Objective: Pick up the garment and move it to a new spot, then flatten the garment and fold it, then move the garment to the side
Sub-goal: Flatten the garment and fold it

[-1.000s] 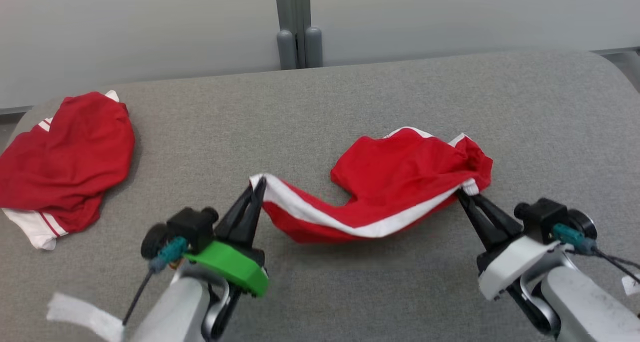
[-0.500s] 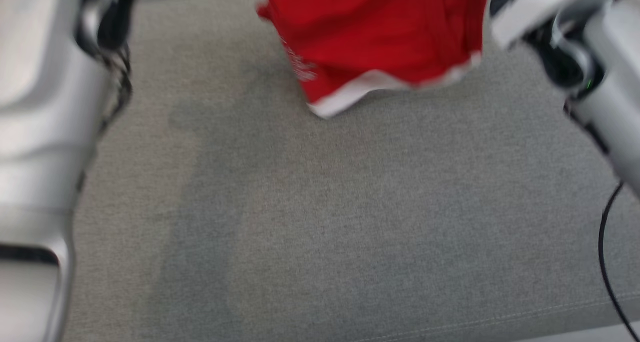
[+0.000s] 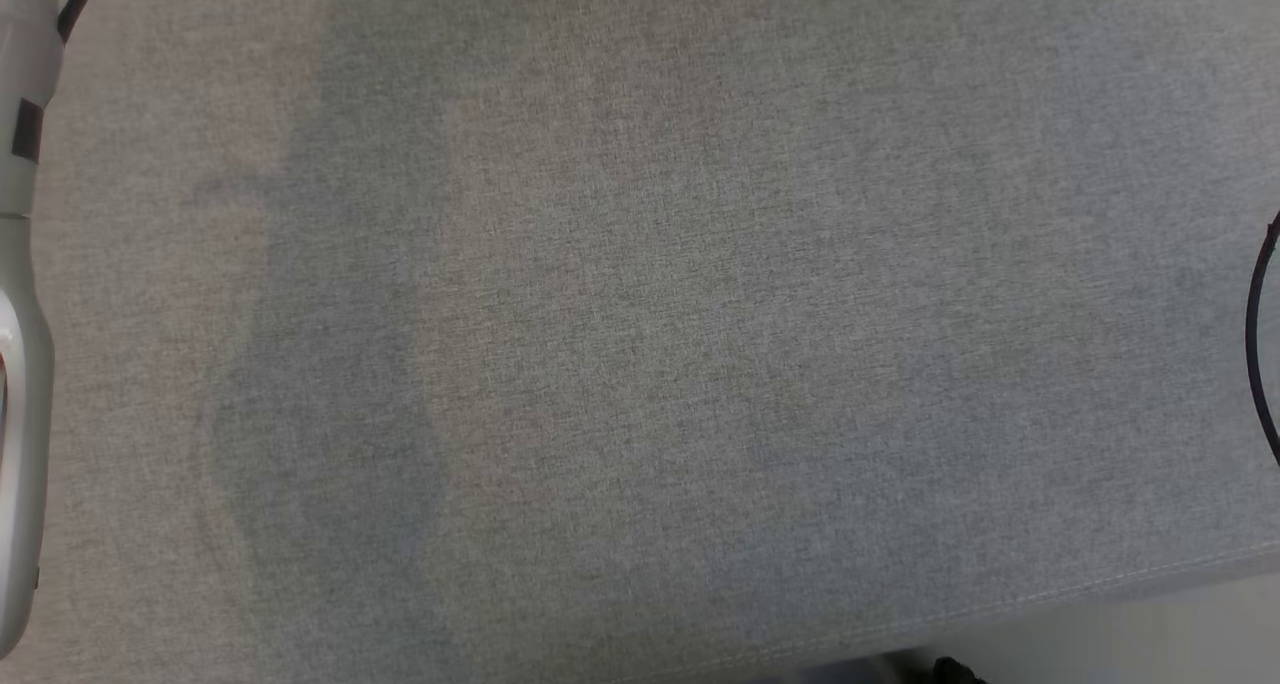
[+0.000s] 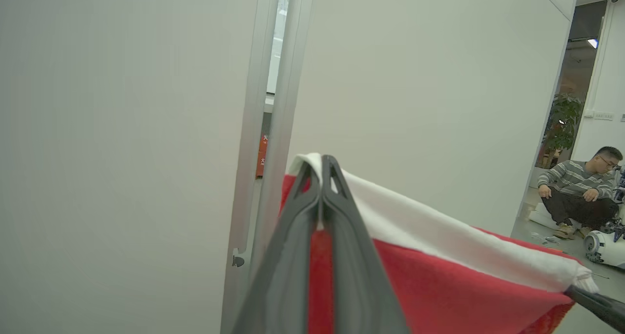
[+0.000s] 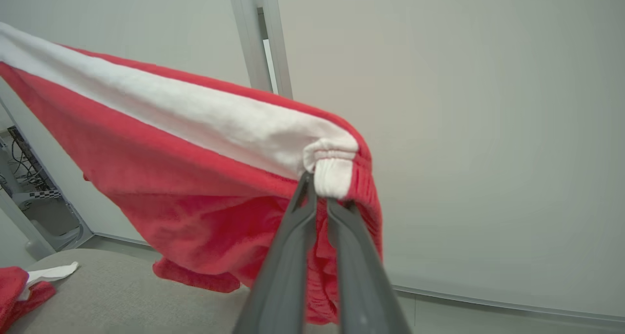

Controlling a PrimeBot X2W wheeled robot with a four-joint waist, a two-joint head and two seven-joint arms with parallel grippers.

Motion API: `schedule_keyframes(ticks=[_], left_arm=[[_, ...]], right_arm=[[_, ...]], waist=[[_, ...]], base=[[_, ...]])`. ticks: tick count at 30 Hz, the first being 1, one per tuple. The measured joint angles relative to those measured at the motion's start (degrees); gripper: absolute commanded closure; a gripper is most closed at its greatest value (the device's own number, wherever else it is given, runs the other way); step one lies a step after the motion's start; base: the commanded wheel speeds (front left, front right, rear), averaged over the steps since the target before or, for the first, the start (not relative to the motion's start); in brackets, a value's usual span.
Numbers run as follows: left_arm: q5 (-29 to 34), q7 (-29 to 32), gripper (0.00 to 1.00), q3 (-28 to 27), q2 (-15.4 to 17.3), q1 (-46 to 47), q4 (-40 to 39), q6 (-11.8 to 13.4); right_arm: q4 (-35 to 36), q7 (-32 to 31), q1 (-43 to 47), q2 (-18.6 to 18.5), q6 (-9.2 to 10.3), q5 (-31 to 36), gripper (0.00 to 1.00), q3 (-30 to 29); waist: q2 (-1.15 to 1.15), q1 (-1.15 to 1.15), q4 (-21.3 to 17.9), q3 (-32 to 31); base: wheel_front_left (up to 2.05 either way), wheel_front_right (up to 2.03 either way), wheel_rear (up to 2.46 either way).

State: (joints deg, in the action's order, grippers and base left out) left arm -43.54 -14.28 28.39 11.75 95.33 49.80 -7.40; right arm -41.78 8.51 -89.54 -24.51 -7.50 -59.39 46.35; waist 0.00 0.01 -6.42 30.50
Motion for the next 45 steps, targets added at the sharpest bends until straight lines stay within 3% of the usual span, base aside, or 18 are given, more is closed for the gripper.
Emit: schedule_keyframes(ticks=[4, 9, 15, 21, 30, 39, 45], left_arm=[[-1.62, -0.49, 1.0, 1.03, 0.59, -1.78, 0.32, 0.0], [-2.23, -0.69, 1.0, 2.34, 2.34, -11.98, -5.32, 0.0], [0.62, -0.77, 1.0, -3.18, 4.0, -34.69, -16.29, 0.01], [5.16, -0.77, 1.0, -8.9, 2.08, -56.06, -25.36, 0.44], [9.1, -0.85, 1.0, -13.63, -4.24, -83.87, -33.56, 0.59], [10.31, -0.86, 1.0, -16.35, -6.54, -99.52, -37.45, 0.16], [10.45, -0.86, 1.0, -15.9, -6.75, -102.26, -38.34, 0.1]], right_arm=[[-0.37, 1.62, 0.35, -0.27, 0.0, -2.0, 1.0, 3.63], [3.43, 4.9, 7.02, -1.64, 0.0, -3.67, 1.0, 10.05], [11.54, 6.31, 21.68, -5.55, 0.0, -4.55, 1.0, 16.55], [19.08, 6.54, 36.67, -8.34, 0.0, -2.87, 1.0, 14.38], [25.61, 6.55, 59.24, -9.66, 0.0, 1.0, 1.0, 11.6], [30.41, 6.55, 76.52, -11.49, 0.0, 1.99, 1.0, 7.47], [32.18, 6.55, 82.72, -11.76, 0.0, 2.23, 1.0, 4.12]], waist=[[0.0, 0.0, 0.0, 1.6], [0.0, 0.0, 0.17, 0.77], [0.0, -0.01, 0.29, -3.77], [0.0, -0.01, 0.34, -9.35], [0.0, -0.02, 0.83, -18.07], [0.0, -0.02, 1.68, -26.26], [0.0, -0.02, 2.36, -29.86]], base=[[0.0, 0.0, 0.0], [0.0, 0.0, 0.0], [0.0, 0.0, 0.0], [0.0, 0.0, 0.0], [0.0, 0.0, 0.0], [0.0, 0.0, 0.0], [0.0, 0.0, 0.0]])
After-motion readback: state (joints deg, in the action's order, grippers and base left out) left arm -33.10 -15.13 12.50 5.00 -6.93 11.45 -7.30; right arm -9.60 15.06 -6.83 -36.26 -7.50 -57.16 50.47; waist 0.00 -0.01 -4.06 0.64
